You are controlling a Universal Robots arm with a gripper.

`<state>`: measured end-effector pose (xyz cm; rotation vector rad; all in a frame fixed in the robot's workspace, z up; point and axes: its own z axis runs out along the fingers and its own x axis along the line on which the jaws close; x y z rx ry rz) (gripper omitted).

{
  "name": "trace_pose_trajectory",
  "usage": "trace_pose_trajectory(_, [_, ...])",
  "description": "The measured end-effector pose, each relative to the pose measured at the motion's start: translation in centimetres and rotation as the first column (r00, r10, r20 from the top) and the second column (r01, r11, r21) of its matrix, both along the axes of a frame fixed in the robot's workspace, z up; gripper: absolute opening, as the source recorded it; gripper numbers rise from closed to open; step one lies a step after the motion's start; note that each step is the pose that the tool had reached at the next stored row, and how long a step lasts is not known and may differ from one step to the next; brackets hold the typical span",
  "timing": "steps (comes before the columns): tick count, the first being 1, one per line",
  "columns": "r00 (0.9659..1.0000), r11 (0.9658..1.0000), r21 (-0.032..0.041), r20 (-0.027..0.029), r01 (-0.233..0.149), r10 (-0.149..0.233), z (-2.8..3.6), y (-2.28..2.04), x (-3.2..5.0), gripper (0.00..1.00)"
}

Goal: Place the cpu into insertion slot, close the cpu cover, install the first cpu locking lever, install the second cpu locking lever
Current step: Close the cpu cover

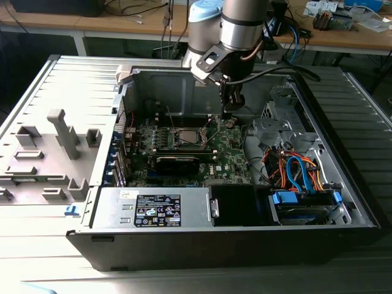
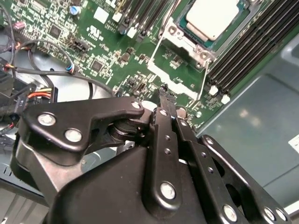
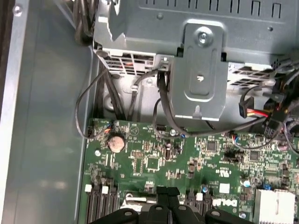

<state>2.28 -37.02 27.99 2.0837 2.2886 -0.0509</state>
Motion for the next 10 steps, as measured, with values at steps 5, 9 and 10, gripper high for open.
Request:
trace_pose_trajectory(5, [1.0,1.0,0.0,-0.0065,0.0,0.0,-0.49,0.02,1.03,0.11])
trace_pose_trajectory(9, [0.9999,1.0,0.0,-0.0101,0.0,0.0,-1.04,0.04,1.21,0.11])
trace_pose_trajectory(10, [0.9999,1.0,0.0,-0.0115,0.0,0.0,-1.19,0.04,1.24,0.11])
